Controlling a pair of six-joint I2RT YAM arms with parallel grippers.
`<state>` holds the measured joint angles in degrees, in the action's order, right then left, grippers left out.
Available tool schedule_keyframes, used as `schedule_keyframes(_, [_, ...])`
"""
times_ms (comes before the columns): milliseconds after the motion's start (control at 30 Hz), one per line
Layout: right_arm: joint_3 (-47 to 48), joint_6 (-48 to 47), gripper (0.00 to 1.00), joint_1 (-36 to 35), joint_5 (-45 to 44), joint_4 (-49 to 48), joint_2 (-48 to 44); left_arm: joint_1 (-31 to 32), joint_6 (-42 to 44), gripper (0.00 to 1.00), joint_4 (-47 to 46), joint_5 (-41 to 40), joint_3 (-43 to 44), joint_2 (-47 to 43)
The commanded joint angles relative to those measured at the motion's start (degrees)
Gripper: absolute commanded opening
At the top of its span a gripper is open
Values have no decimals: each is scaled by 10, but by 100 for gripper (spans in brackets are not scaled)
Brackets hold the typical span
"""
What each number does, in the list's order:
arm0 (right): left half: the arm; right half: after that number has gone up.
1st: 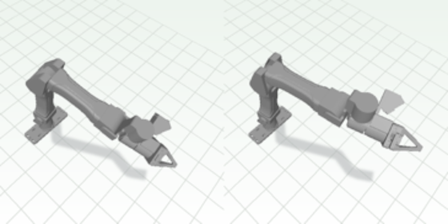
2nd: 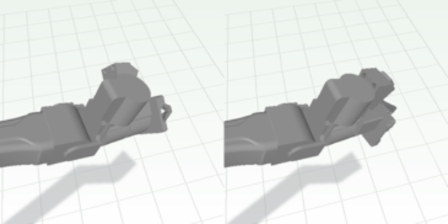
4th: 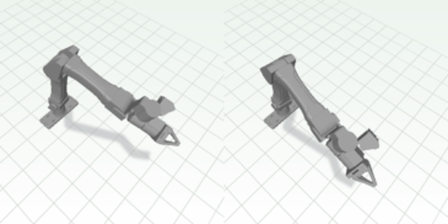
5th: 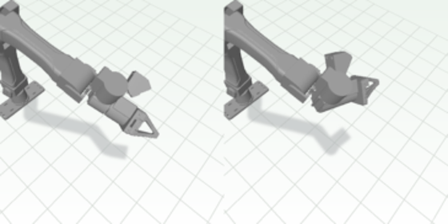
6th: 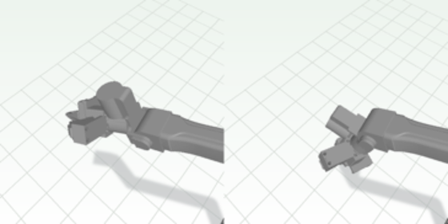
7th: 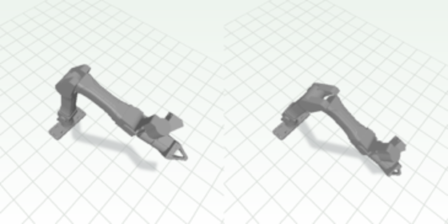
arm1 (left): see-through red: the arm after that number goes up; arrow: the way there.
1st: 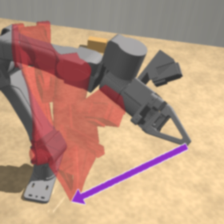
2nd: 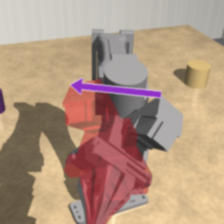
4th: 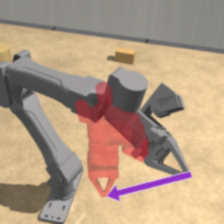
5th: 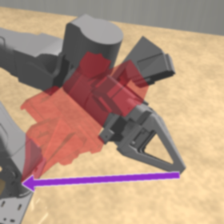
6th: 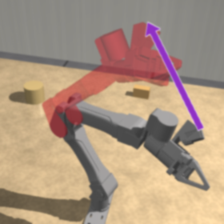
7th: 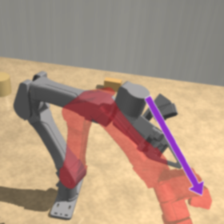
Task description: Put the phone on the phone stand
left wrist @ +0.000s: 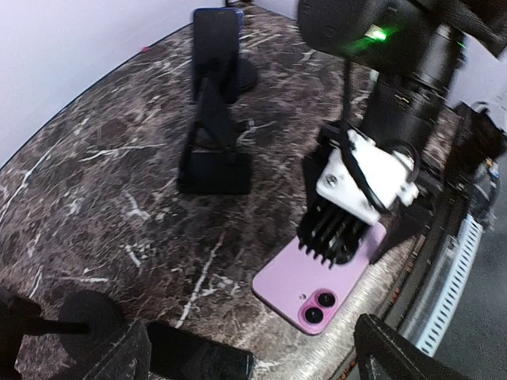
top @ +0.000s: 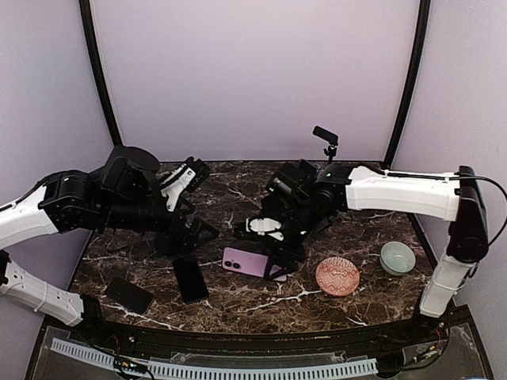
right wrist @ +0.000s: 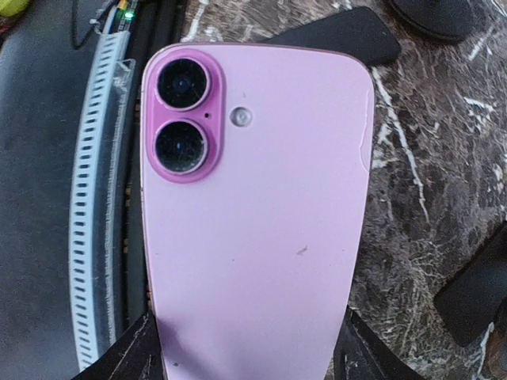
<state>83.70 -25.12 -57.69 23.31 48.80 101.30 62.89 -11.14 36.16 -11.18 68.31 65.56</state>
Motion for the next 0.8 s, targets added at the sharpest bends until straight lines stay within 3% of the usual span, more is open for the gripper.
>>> schedule_keyframes(0, [-22,-58,36,7,138,7,-63,3,120,88,-2,189,-18,-72])
schedule_keyframes(133, [8,-76,35,7,183,51,-57,20,177,81,23,219,7,-55])
schedule_keyframes(300, [40,-88,32,6,187,84,-49,73,261,77,63,155,42,-4])
schedule_keyframes(533, [45,-85,33,7,198,96,-60,115,318,75,-41,96,8,-10])
schedule_keyframes(767, [55,-95,33,7,197,123,-52,146,366,73,-43,75,26,23])
